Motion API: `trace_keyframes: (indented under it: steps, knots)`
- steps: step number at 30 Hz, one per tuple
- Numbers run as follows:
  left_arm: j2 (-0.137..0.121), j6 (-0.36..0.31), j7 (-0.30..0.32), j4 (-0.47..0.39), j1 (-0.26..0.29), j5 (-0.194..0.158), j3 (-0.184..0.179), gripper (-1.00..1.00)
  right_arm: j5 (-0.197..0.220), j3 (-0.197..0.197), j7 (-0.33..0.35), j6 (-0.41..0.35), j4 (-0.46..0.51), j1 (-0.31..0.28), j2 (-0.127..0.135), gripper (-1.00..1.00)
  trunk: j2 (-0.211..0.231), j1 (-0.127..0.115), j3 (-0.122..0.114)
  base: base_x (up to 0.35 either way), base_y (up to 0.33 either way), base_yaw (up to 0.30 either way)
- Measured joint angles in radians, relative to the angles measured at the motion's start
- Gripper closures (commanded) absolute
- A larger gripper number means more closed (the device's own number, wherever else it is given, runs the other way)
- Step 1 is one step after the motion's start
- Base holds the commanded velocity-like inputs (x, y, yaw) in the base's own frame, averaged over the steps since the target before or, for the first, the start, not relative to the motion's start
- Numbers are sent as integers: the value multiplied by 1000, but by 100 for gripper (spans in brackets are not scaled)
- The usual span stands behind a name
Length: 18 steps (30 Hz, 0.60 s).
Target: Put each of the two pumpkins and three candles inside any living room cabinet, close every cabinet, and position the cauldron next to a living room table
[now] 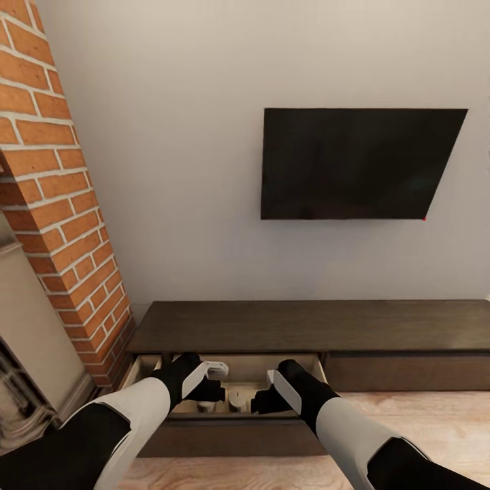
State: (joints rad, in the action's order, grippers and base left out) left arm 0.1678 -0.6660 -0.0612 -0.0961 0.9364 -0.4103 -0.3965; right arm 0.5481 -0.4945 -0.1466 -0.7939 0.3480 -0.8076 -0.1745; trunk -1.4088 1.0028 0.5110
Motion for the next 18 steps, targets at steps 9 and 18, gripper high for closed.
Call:
trace_keyframes:
  steps: [9,18]
  knots:
    - [0,100,-1,16,-2,-5,2,-100,-2,-35,3,13,-8,4,0,-100,0,0,-14,-109,-69,0]
    - [-1,107,-2,21,-4,-5,1,-100,-5,-41,4,15,-26,7,0,-100,0,0,-21,-157,-120,0]
